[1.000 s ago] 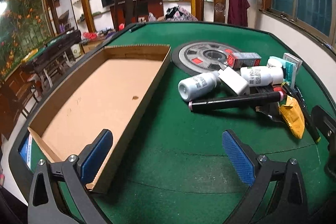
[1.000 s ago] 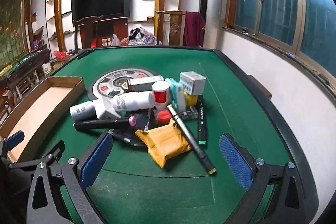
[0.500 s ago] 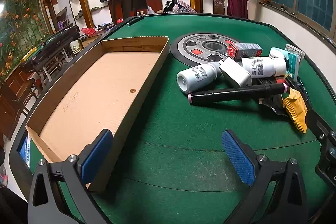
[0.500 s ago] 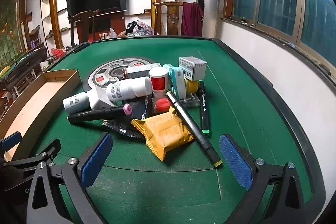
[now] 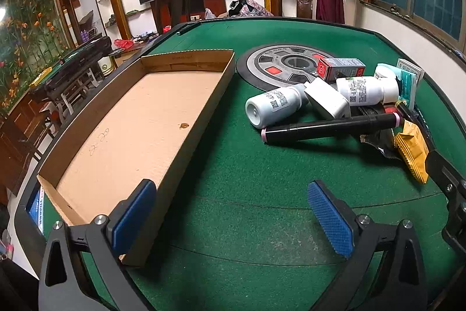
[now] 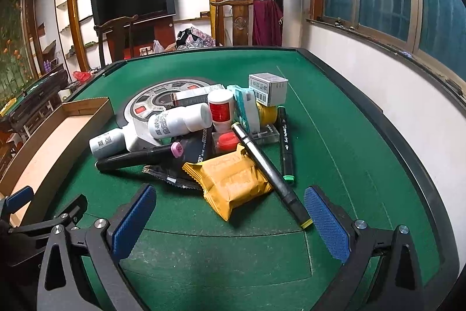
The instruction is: Organize objects
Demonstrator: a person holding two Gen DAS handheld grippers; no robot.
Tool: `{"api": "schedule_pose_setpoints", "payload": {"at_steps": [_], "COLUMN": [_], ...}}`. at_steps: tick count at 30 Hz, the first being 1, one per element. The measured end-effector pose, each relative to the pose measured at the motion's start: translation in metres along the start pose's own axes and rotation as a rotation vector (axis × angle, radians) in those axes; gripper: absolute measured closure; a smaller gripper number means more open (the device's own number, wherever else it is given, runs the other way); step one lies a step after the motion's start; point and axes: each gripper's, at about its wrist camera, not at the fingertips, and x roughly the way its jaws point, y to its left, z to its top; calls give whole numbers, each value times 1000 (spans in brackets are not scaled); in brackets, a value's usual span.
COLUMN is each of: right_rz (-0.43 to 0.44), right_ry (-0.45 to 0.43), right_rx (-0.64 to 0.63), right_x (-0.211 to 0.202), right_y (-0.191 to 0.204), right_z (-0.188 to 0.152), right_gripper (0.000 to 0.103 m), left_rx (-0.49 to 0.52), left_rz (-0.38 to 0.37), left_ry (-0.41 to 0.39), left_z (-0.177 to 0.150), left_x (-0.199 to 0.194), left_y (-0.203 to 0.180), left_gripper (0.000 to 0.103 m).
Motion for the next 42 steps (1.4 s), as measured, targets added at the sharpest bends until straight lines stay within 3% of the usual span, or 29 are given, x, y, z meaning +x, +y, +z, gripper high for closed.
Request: {"api": "schedule_pose_setpoints", "payload": {"at_steps": [19, 24, 26, 28, 29, 32, 33, 35, 37, 39, 41, 42], "right_rz": [0, -1, -2, 3, 2, -53, -67, -72, -73, -72, -65, -62], "right_ry": [16, 17, 11, -12, -21, -47, -51, -47, -46, -36, -23, -5], "right_rx": [0, 0, 9, 48, 60, 46, 55, 90, 116, 122, 124, 124], "right_x": [3, 3, 2, -4, -7, -12, -11, -8, -2, 5, 11, 15], "right_y": [0, 0, -2, -11, -16, -33, -41, -56, -66, -71, -72, -73], "right_z": [-1, -1, -1, -1, 0, 8, 13, 20, 25, 24, 18, 14], "right_gripper": [0, 0, 0, 0, 0, 0, 0, 0, 0, 0, 0, 0], "left_rx": [6, 53, 95, 96, 93, 71, 89, 163, 271, 376, 479, 514], "left_rz": [7, 91, 29, -14, -53, -272, -332, -335, -360, -338, -360, -378], "left_ry": [2, 31, 20, -43, -80, -172, -145, -77, -81, -95, -80, -63], "left_z": [0, -3, -3, 0, 3, 15, 22, 31, 36, 39, 42, 41], "left_x": [0, 4, 0, -15, -23, -39, -34, -23, -17, -11, -1, 4], "left_y": [-1, -10, -15, -11, -6, 12, 12, 3, -12, -30, -46, -53], "left_gripper": [0, 0, 1, 19, 23, 24, 24, 24, 24, 24, 31, 40]}}
